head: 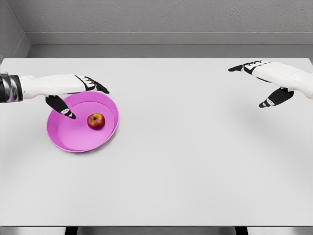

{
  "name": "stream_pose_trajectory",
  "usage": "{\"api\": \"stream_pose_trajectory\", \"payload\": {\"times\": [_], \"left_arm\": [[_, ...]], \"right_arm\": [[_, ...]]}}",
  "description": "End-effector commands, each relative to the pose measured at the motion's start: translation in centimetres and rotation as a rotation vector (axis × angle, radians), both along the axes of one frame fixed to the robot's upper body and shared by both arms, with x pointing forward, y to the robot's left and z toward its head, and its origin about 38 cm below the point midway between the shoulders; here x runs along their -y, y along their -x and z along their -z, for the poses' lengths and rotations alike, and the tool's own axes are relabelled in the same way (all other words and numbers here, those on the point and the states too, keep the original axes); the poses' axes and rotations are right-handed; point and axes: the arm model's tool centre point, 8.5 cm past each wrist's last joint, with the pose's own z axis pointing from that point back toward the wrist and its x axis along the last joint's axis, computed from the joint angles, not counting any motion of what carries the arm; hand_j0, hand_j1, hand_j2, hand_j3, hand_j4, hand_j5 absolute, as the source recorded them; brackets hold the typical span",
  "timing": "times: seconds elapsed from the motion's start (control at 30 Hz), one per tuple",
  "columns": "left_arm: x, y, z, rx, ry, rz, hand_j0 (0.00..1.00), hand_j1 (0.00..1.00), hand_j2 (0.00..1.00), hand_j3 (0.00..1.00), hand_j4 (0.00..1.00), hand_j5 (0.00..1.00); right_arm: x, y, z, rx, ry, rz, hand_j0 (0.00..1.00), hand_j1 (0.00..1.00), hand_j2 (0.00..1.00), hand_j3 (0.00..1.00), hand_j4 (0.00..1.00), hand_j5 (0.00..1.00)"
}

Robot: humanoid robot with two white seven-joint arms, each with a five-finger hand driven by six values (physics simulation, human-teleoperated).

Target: Put the apple on the plate with both arms

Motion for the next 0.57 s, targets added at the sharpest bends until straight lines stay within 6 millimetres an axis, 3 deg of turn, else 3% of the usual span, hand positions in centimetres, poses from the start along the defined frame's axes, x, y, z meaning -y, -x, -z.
{"api": "stream_pose_trajectory", "payload": {"times": [0.0,0.27,0.53], "left_arm": [[-1.1,-0.3,-1.3,0.017,0.04,-0.034,1.0,1.0,1.0,1.0,1.0,1.0],[-3.2,-0.1,-1.2,0.021,0.072,-0.099,1.0,1.0,1.0,1.0,1.0,1.0],[-3.3,0.0,-1.0,0.019,0.074,-0.103,1.0,1.0,1.0,1.0,1.0,1.0]], "right_arm": [[0.0,0.0,-0.1,0.0,0.0,0.0,1.0,1.0,1.0,1.0,1.0,1.0],[0.1,0.0,0.0,-0.001,-0.002,0.002,1.0,1.0,1.0,1.0,1.0,1.0],[0.1,0.0,0.0,-0.001,0.0,0.002,1.0,1.0,1.0,1.0,1.0,1.0]]}}
